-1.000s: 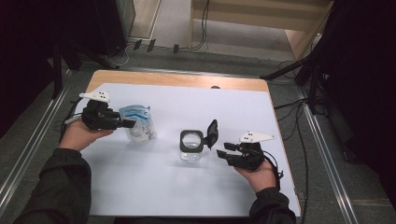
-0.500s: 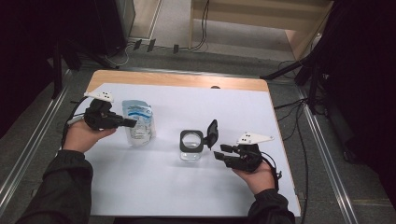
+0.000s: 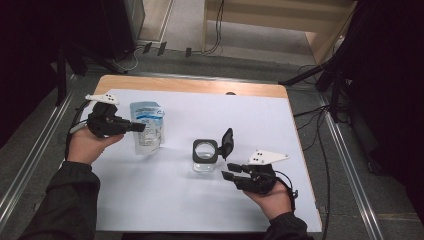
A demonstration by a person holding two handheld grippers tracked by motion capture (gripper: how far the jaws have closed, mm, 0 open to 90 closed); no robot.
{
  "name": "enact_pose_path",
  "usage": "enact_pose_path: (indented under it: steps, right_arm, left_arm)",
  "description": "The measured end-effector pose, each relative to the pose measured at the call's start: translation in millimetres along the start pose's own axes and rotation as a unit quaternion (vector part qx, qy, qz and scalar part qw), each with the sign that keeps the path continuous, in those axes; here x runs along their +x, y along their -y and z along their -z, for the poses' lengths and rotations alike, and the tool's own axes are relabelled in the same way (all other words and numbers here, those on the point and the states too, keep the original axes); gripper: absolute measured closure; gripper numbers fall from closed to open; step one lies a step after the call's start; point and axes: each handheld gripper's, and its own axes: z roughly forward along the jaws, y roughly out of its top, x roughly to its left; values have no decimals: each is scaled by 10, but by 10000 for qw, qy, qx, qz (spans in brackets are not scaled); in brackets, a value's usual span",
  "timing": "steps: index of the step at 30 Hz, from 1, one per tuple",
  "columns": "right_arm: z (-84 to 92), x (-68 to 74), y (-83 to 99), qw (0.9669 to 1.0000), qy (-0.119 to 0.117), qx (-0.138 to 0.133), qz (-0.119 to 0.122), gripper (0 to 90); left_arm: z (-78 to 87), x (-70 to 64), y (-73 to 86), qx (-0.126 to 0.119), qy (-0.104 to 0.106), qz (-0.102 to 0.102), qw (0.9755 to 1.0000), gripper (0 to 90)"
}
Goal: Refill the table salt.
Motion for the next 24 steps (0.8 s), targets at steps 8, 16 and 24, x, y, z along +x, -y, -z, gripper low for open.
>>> enact_pose_path:
  steps: [8, 16, 24]
  right_arm:
    - [-94, 273, -70, 9992, -322, -40, 248, 726]
    - [-321, 447, -221, 9990, -377, -21, 254, 796]
    - [-613, 548, -374, 9979, -566, 38, 320, 782]
  left_arm:
    - [1, -110, -64, 36, 262, 102, 9996, 900]
    - [97, -288, -133, -59, 323, 71, 9994, 900]
    - [178, -394, -128, -54, 259, 126, 9996, 900]
